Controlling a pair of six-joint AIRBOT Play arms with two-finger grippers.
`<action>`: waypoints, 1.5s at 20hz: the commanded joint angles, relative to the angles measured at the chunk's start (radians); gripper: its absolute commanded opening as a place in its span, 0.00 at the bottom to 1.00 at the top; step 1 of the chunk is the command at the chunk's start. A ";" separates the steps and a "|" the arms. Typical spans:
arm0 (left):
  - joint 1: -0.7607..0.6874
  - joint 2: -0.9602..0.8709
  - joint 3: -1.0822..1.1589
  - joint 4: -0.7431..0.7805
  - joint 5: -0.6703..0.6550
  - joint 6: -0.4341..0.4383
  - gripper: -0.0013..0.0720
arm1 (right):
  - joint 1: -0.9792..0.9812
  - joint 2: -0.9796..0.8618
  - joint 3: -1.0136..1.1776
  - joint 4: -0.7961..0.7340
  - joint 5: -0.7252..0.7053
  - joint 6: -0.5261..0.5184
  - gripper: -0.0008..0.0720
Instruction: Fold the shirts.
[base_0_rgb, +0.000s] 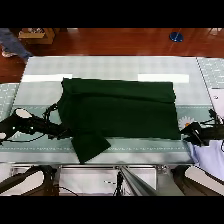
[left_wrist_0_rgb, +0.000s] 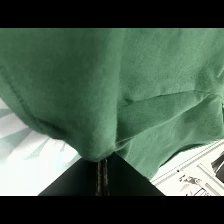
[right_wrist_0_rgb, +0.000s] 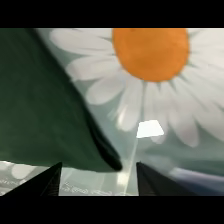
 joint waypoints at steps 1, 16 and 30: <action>0.001 0.000 0.000 0.003 0.010 0.000 0.05 | 0.000 0.000 -0.055 0.053 -0.042 -0.021 0.76; 0.002 0.143 0.072 -0.085 0.002 0.026 0.05 | -0.001 0.087 -0.048 0.398 0.012 -0.228 0.04; 0.007 0.280 0.303 -0.233 0.213 0.000 0.05 | 0.334 0.097 0.294 0.617 -0.293 -0.172 0.04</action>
